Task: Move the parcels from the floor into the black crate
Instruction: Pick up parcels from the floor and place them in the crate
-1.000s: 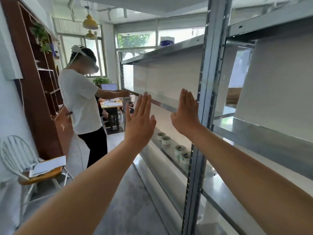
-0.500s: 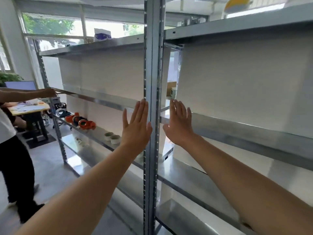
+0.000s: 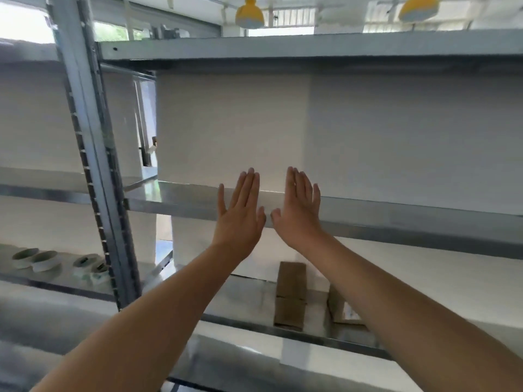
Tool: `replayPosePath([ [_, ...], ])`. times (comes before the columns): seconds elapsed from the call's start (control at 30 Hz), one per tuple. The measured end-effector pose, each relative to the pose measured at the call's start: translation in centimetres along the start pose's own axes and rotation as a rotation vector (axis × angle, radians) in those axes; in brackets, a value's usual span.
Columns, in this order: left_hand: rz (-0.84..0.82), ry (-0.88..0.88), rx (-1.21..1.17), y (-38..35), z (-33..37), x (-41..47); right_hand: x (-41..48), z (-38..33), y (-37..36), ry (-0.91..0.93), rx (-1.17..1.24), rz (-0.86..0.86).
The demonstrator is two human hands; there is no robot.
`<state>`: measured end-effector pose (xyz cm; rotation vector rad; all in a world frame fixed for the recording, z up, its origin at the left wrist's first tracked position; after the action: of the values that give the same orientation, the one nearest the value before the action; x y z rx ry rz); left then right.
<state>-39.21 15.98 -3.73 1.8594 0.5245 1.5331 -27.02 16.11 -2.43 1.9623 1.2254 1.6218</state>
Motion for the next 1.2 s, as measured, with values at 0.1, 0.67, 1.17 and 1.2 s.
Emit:
replayPosePath([
  [0.1,-0.047,-0.096,-0.028,-0.6,8.0,0.1,-3.1,6.8,3.5,-0.096,-0.048,-0.002],
  [0.67,-0.101,-0.454,-0.417,3.0,51.1,-6.8,-26.9,38.7,29.6,-0.582,-0.337,0.134],
  [1.17,-0.222,-0.893,-0.775,6.1,77.0,-17.7,-49.4,51.0,43.3,-1.133,-0.539,0.213],
  [1.2,-0.238,-0.918,-0.798,5.8,78.0,-18.3,-50.1,51.8,43.5,-1.164,-0.539,0.216],
])
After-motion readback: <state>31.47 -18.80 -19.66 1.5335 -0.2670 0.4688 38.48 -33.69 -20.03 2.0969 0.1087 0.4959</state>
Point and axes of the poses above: each hand's wrist, its own x-axis towards the middle knuckle, its own y-axis out of the back of the hand, z = x × y, the point moved 7 cm from there along x, towards the middle knuckle, and after that the axes turned 8 degrees about x, right-handed, at the moved point
